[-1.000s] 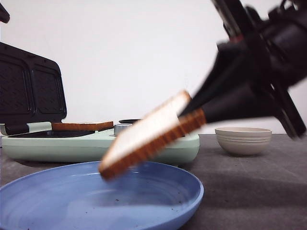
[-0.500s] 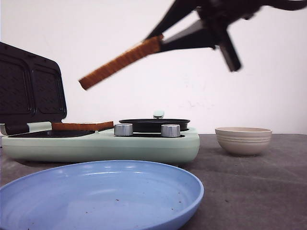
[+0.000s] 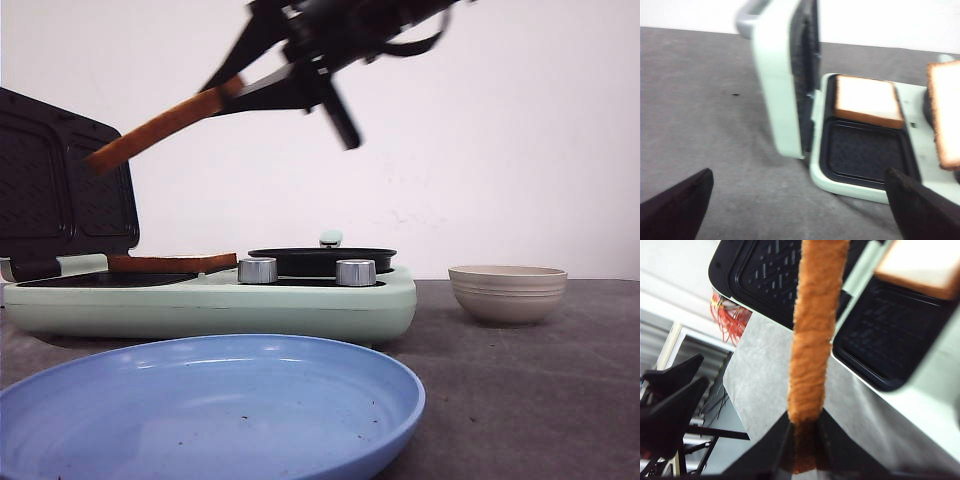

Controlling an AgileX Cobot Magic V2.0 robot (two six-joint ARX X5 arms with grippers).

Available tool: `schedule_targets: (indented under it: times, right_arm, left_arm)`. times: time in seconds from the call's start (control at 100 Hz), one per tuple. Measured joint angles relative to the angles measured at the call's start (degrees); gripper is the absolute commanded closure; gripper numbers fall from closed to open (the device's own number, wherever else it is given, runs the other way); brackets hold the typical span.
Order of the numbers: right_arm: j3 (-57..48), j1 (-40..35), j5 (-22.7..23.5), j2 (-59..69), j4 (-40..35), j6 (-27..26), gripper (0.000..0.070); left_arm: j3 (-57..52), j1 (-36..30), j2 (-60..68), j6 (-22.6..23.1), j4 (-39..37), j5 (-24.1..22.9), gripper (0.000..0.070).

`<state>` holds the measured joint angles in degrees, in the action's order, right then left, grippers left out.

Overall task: Make breakfast with bread and shrimp
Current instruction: 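Lift the bread slice with the right gripper and lower it into the sandwich maker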

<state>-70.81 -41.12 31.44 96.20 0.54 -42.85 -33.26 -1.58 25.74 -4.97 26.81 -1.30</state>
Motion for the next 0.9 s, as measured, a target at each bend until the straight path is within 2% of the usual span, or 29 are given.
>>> schedule_targets:
  times: [0.12, 0.3, 0.46, 0.71, 0.9]
  right_arm:
    - [-4.79, -1.36, -0.48, 5.73, 0.00, 0.00, 0.0700]
    - [-9.25, -3.13, -5.22, 11.61, 0.02, -0.15, 0.0700]
    - [-10.32, -3.58, -6.58, 14.12, 3.52, -2.08, 0.0700]
    - [-10.38, -4.09, -10.14, 15.96, 4.11, -3.89, 0.0700]
    - [-10.54, -4.66, -10.32, 17.27, 6.47, -5.86, 0.0700]
  left_arm:
    - [0.00, 0.02, 0.00, -0.07, 0.02, -0.13, 0.0021]
    - [0.00, 0.02, 0.00, -0.07, 0.22, -0.20, 0.0022]
    - [0.00, 0.02, 0.00, -0.07, 1.05, -0.24, 0.0022]
    - [0.00, 0.02, 0.00, -0.33, 1.07, -0.24, 0.0022]
    - [0.00, 0.02, 0.00, -0.37, 1.09, -0.22, 0.0022]
